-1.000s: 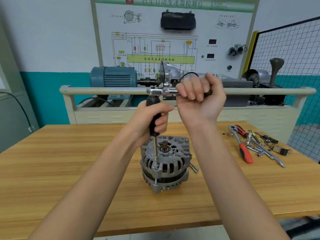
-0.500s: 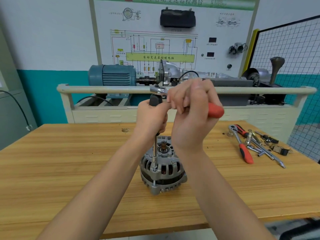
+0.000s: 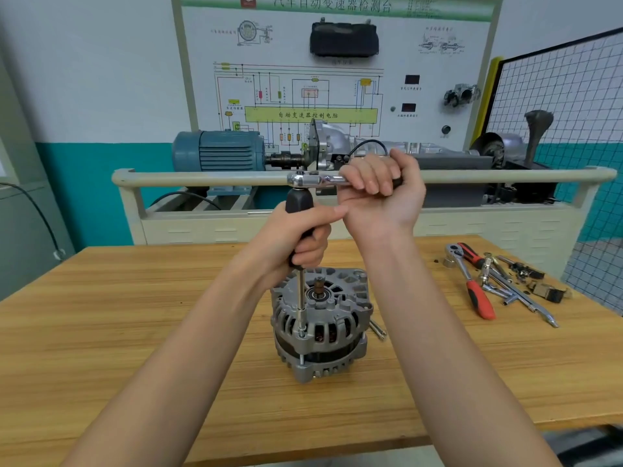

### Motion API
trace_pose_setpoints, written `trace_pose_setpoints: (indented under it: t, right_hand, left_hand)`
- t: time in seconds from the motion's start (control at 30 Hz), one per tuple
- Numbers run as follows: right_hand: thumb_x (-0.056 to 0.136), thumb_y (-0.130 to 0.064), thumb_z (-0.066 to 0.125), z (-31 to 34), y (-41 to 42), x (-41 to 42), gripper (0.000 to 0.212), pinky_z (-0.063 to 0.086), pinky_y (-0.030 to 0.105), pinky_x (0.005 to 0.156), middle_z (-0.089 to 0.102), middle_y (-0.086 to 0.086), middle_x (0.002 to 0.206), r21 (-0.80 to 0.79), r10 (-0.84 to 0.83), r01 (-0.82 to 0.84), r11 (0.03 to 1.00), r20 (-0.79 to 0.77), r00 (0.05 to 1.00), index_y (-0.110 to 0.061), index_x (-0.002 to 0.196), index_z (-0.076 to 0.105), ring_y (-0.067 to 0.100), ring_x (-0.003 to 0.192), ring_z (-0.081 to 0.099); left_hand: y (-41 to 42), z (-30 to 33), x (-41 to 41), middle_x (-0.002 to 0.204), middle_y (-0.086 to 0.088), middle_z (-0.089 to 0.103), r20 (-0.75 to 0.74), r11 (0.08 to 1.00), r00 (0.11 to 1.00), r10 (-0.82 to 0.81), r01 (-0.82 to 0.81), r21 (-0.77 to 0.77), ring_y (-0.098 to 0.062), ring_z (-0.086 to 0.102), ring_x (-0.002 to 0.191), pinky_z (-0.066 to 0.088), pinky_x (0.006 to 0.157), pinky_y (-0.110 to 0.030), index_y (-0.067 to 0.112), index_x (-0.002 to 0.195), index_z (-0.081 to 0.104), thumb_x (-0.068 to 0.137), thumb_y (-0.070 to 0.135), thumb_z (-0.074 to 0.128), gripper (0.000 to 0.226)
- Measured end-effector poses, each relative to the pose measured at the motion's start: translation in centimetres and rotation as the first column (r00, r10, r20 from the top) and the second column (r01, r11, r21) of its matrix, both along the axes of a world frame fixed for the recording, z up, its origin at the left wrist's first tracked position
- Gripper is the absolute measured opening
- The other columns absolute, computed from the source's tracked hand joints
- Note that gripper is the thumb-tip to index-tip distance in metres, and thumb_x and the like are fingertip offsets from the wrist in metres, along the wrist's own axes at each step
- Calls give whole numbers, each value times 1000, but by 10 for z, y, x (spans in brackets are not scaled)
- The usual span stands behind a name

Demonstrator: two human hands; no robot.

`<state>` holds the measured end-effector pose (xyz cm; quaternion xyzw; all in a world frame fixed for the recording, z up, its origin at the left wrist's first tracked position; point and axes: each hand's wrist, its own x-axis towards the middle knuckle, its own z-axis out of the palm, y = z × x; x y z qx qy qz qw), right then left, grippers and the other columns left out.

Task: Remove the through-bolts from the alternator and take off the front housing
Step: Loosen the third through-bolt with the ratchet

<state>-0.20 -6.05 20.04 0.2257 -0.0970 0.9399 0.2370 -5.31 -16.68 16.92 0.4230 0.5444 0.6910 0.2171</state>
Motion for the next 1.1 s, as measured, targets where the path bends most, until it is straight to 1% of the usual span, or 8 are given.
trace_pose_setpoints:
  t: [0.17, 0.3, 0.37, 0.53, 0.67, 0.8, 1.0, 1.1]
  right_hand:
    - [95, -11, 36, -9, -14, 13, 45, 35, 27, 47, 28, -3, 41, 201, -309, 324, 925, -104, 945, -16, 50, 36, 13, 41, 29]
    - [85, -3, 45, -20, -45, 24, 30, 32, 31, 50, 36, -4, 47, 305, -690, 805, 509, -415, 593, -20, 61, 42, 15, 45, 33]
    - [84, -5, 43, -23, -55, 26, 25, 29, 30, 50, 39, -5, 52, 302, -731, 873, 382, -479, 485, -23, 66, 44, 15, 45, 33]
    - [84, -4, 45, -16, -44, 24, 32, 25, 32, 48, 33, -3, 43, 309, -600, 736, 602, -433, 673, -17, 56, 36, 13, 42, 29]
    - [90, -11, 39, -6, -16, 21, 45, 31, 26, 46, 28, -4, 39, 279, -263, 305, 911, -178, 948, -16, 46, 38, 12, 40, 28]
    - [83, -13, 43, -2, -2, 13, 38, 27, 22, 40, 26, -4, 37, 56, 32, -30, 998, -36, 999, -16, 46, 35, 12, 35, 26]
    - [93, -12, 38, -9, -13, 22, 46, 33, 25, 44, 28, -3, 39, 154, -201, 213, 965, -87, 976, -17, 47, 36, 13, 40, 28]
    - [91, -6, 40, -14, -30, 27, 36, 35, 31, 52, 35, -3, 43, 333, -493, 568, 753, -286, 821, -17, 56, 38, 15, 44, 33]
  left_hand:
    - [11, -3, 4, 35, 5, 22, 72, 973, 972, 225, -228, 30, -9, 17, 27, 17, 36, -14, 15, 46, 33, 92, 9, 52, 50]
    - [18, -4, 13, 38, 5, 30, 64, 899, 900, 432, -435, 48, -8, 25, 32, 22, 36, -13, 22, 42, 41, 88, 3, 53, 51]
    - [18, -5, 16, 40, 7, 35, 43, 863, 866, 498, -500, 74, -6, 29, 35, 25, 37, -15, 18, 52, 41, 89, 5, 54, 42]
    - [8, -5, 14, 38, 7, 29, 5, 916, 918, 397, -396, 63, -9, 22, 32, 22, 36, -15, 16, 53, 36, 87, 2, 55, 41]
    - [-6, 2, 8, 40, 1, 31, -30, 981, 981, 190, -190, -21, -16, 28, 36, 29, 42, -21, 15, 47, 44, 80, 8, 63, 39]
    - [-6, 11, 8, 40, 0, 33, 12, 999, 999, 38, -39, 29, -19, 33, 39, 35, 44, -23, 15, 45, 47, 71, 14, 59, 29]
    - [5, 7, 11, 34, 7, 23, 79, 987, 985, 151, -155, 47, -8, 16, 28, 15, 36, -17, 21, 39, 38, 89, 10, 49, 53]
    - [12, 6, 14, 35, 7, 23, 101, 937, 938, 332, -340, 75, -9, 17, 30, 18, 36, -13, 22, 37, 38, 89, 6, 48, 55]
